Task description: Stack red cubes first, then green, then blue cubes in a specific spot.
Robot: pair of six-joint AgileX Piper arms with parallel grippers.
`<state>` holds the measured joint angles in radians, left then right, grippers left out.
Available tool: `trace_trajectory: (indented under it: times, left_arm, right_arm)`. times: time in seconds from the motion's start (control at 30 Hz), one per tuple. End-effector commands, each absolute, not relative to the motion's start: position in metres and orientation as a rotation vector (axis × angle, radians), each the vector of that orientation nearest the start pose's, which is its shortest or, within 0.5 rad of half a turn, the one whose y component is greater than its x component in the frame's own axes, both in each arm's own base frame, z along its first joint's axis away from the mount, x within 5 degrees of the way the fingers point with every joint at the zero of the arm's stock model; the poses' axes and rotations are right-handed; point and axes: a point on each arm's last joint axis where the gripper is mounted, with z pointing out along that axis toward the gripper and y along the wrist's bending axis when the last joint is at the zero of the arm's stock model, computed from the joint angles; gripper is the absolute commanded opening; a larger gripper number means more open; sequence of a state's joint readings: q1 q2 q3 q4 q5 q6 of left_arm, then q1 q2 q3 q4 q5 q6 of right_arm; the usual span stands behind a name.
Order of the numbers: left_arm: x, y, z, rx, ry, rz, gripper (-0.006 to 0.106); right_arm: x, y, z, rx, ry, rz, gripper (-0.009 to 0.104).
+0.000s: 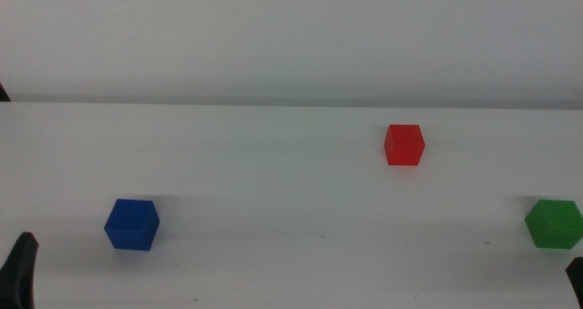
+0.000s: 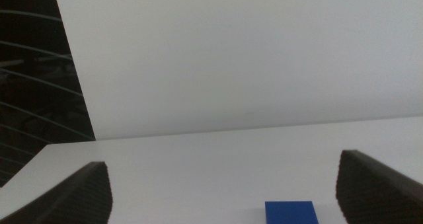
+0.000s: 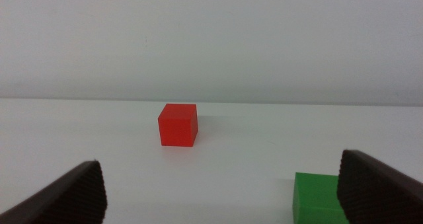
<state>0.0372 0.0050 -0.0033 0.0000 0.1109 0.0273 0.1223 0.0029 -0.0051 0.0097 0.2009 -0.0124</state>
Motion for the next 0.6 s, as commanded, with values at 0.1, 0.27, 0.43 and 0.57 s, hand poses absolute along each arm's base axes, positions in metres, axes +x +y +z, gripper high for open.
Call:
trace_trajectory:
  times: [0.1,0.27,0.43,0.57]
  left_arm:
    - [0.055,0.002,0.194,-0.010,1.580,0.052,0.091]
    - [0.055,0.002,0.194,-0.010,1.580,0.052,0.091]
    - [0.055,0.002,0.194,-0.010,1.580,0.052,0.091]
    - [0.055,0.002,0.194,-0.010,1.580,0.052,0.091]
  right_arm:
    - [0.057,0.006,0.206,-0.093,1.650,0.089,0.093]
    - [0.086,0.009,0.257,-0.008,1.937,0.127,0.093]
    - [0.135,0.017,0.291,0.078,2.395,0.159,0.093]
    - [0.175,0.022,0.301,0.098,2.555,0.140,0.093]
